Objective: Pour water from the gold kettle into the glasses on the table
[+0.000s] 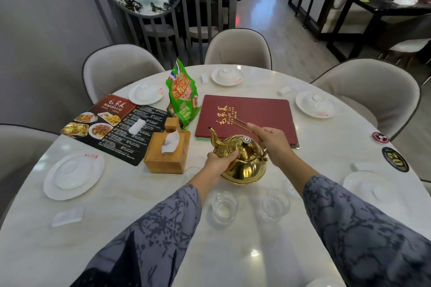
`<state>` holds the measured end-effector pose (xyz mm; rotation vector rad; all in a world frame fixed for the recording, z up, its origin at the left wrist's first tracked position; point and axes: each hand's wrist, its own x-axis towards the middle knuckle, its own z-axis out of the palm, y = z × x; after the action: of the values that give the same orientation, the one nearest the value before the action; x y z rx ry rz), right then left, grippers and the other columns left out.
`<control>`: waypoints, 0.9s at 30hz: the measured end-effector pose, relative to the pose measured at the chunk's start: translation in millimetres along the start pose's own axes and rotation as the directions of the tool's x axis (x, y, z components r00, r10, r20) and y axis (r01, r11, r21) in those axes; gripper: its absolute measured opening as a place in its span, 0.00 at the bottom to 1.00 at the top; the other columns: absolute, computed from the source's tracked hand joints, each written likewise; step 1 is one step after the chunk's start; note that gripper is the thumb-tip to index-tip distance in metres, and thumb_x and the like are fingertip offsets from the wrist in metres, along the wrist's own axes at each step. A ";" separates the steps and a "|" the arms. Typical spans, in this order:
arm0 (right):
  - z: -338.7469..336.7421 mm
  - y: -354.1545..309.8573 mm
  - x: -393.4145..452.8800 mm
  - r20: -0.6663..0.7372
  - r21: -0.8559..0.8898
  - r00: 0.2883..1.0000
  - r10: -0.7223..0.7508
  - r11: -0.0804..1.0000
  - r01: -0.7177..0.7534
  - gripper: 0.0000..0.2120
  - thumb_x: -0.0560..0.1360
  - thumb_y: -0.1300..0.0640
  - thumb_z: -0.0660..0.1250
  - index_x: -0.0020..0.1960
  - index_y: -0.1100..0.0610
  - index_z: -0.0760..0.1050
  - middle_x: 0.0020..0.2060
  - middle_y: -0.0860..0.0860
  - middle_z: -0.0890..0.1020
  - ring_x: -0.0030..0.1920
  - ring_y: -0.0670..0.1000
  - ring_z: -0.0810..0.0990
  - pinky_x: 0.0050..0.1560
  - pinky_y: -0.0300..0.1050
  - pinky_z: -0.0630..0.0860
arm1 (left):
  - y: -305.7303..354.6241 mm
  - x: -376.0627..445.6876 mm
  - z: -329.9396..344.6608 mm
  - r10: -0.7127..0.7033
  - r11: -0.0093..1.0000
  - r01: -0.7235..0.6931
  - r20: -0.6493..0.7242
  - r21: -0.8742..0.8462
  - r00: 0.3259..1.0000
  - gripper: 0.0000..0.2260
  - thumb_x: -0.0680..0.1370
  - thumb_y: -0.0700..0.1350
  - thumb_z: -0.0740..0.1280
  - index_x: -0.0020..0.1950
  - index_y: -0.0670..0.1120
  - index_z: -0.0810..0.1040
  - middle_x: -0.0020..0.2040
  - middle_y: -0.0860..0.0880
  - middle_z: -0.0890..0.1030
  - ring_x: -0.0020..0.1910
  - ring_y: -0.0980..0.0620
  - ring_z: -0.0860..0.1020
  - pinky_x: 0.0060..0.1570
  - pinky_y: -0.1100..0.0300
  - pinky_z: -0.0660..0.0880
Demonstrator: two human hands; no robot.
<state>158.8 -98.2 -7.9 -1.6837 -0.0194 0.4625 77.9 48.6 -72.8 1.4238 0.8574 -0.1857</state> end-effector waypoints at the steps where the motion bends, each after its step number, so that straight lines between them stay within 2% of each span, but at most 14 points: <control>1: -0.2 4.5 2.2 -0.005 -0.001 1.000 0.001 1.000 -0.001 0.21 0.69 0.45 0.77 0.32 0.57 0.72 0.25 0.49 0.70 0.27 0.47 0.66 0.39 0.42 0.70 | -5.4 8.3 1.5 -0.005 1.000 0.006 -0.007 0.016 1.000 0.52 0.51 0.69 0.76 0.68 0.44 0.68 0.61 0.46 0.79 0.59 0.46 0.78 0.63 0.49 0.76; 5: -2.6 19.3 7.9 -0.042 -0.006 0.999 0.008 1.000 -0.009 0.23 0.71 0.48 0.76 0.27 0.55 0.67 0.19 0.44 0.67 0.24 0.45 0.64 0.38 0.42 0.69 | -16.9 18.0 9.0 -0.026 0.998 0.027 -0.018 0.048 0.999 0.53 0.51 0.70 0.75 0.69 0.44 0.69 0.63 0.46 0.79 0.61 0.45 0.78 0.64 0.48 0.75; 10: -7.0 32.1 14.4 -0.048 -0.020 0.999 -0.005 1.000 0.004 0.25 0.72 0.49 0.75 0.25 0.55 0.65 0.18 0.43 0.66 0.23 0.44 0.64 0.40 0.43 0.70 | -25.8 25.5 16.1 -0.047 0.998 0.048 -0.024 0.045 0.999 0.53 0.51 0.71 0.75 0.69 0.44 0.70 0.63 0.46 0.79 0.62 0.45 0.77 0.65 0.48 0.74; 14: -8.5 34.2 20.2 -0.034 -0.035 0.999 -0.029 0.999 0.028 0.25 0.72 0.49 0.76 0.25 0.55 0.65 0.19 0.45 0.66 0.22 0.44 0.63 0.39 0.43 0.70 | -40.0 47.3 20.5 -0.053 0.999 0.053 -0.022 0.011 0.998 0.56 0.44 0.74 0.76 0.66 0.46 0.74 0.61 0.47 0.81 0.61 0.46 0.78 0.65 0.48 0.74; 19: -8.5 38.0 22.1 0.004 -0.088 0.998 -0.070 0.994 0.071 0.24 0.69 0.46 0.77 0.28 0.58 0.68 0.24 0.51 0.68 0.27 0.48 0.65 0.38 0.41 0.71 | -36.8 31.2 23.2 -0.067 0.997 0.067 0.019 -0.029 0.998 0.49 0.49 0.69 0.77 0.63 0.44 0.76 0.58 0.46 0.83 0.58 0.47 0.80 0.65 0.50 0.75; 24: -9.0 41.4 20.0 0.006 -0.122 0.993 -0.116 0.986 0.116 0.24 0.69 0.43 0.76 0.30 0.59 0.71 0.25 0.53 0.69 0.28 0.50 0.67 0.39 0.45 0.72 | -51.6 46.6 24.1 -0.087 0.996 0.087 0.014 -0.022 0.996 0.49 0.48 0.69 0.77 0.63 0.44 0.77 0.58 0.46 0.83 0.59 0.47 0.79 0.65 0.49 0.75; 27: -7.2 37.1 15.5 -0.001 -0.177 0.995 -0.103 0.979 0.101 0.24 0.71 0.39 0.73 0.33 0.59 0.74 0.28 0.53 0.75 0.32 0.51 0.72 0.42 0.46 0.75 | -45.4 33.0 21.7 -0.075 0.997 0.075 0.006 -0.016 0.997 0.47 0.51 0.69 0.76 0.62 0.43 0.77 0.60 0.46 0.82 0.60 0.46 0.79 0.65 0.49 0.74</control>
<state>166.0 -107.2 -47.0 -1.8498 -0.1420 0.3838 82.9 32.6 -130.6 1.3762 0.9068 -0.2392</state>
